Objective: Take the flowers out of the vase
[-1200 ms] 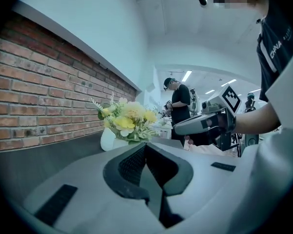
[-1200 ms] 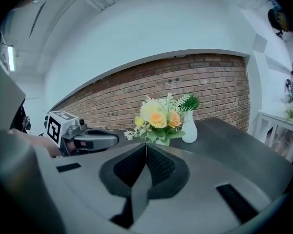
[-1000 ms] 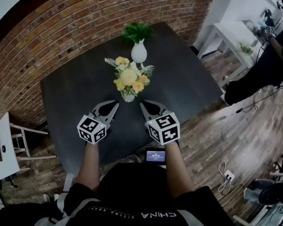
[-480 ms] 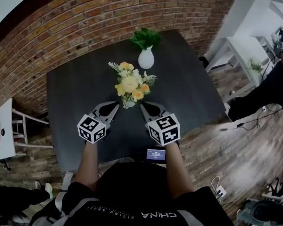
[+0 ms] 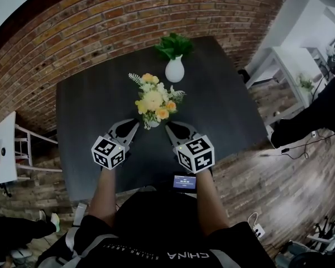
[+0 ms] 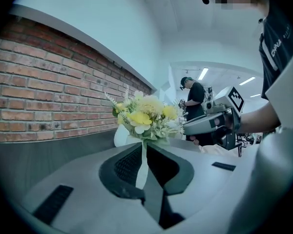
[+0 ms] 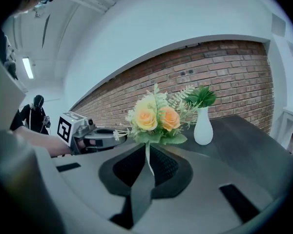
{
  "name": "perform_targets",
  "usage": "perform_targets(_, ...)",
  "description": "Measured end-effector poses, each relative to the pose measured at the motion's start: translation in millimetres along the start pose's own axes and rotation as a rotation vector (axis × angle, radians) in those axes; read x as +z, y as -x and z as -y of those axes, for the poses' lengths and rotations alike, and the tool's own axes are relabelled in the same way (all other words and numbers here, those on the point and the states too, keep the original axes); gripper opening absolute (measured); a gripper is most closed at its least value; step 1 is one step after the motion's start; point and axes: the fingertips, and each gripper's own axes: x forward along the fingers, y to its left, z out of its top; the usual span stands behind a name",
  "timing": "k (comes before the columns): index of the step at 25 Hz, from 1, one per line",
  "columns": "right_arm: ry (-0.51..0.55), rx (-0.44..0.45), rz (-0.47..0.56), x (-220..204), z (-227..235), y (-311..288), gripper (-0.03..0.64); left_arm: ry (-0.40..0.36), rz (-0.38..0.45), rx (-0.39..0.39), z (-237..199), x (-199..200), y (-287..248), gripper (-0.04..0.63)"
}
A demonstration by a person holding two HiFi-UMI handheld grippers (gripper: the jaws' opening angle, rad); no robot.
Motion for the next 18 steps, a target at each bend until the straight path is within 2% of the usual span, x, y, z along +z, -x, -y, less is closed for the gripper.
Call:
perform_targets(1, -0.010, 0.014, -0.005, -3, 1, 0, 0.009, 0.002, -0.011, 0.007, -3, -5, -2, 0.024)
perform_targets(3, -0.029, 0.043, -0.016, -9, 2, -2, 0.018, 0.004, -0.047, 0.009, -6, -18, -8, 0.175)
perform_targets(4, -0.033, 0.055, -0.022, -12, 3, -2, 0.071, 0.003, -0.065, 0.006, -7, -25, -13, 0.230)
perform_targets(6, -0.033, 0.078, -0.037, -17, 4, -5, 0.125, 0.002, -0.084, -0.004, -8, -34, -24, 0.309)
perform_targets(9, -0.037, 0.109, -0.048, -19, 9, -12, 0.223, -0.010, -0.079, -0.026, -10, -39, -45, 0.330)
perform_targets(10, -0.037, 0.113, -0.049, -19, 12, -15, 0.235, -0.021, -0.072, -0.031, -11, -39, -53, 0.367)
perform_targets(15, 0.030, 0.161, -0.069, -15, 23, -34, 0.255, -0.059, -0.019, -0.046, -18, -31, -81, 0.371)
perform_targets(18, 0.056, 0.189, -0.084, -11, 35, -43, 0.255, -0.076, -0.023, -0.072, -15, -35, -96, 0.371)
